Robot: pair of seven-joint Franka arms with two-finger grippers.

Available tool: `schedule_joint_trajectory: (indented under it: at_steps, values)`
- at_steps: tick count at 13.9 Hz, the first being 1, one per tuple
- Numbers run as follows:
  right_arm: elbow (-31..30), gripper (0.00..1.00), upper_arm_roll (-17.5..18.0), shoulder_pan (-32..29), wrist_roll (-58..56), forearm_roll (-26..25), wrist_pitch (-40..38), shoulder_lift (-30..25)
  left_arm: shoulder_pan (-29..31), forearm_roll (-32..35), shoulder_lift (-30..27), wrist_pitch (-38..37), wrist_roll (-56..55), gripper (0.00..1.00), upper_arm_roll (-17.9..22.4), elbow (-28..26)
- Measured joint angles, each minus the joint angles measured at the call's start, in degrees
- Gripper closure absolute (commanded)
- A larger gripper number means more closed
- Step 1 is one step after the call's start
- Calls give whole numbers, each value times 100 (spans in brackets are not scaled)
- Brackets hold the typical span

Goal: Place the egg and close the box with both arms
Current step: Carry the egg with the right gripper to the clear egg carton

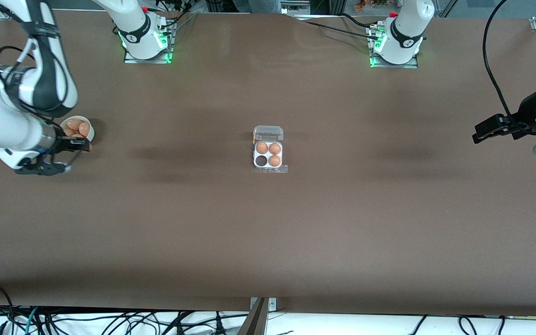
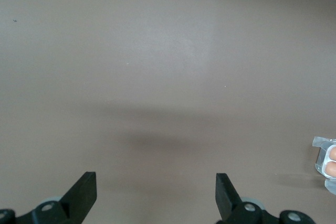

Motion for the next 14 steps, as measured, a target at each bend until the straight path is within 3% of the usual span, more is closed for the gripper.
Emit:
schedule_joint_trajectory:
  at_steps: [9, 14]
  values:
    - [1828, 84, 40, 2144, 2328, 1446, -213, 1561, -1, 0, 14, 0, 0, 0, -1, 0]
    - [2802, 84, 42, 3027, 3790, 1685, -206, 2482, 1, 0, 15, 0, 67, 0, -1, 0]
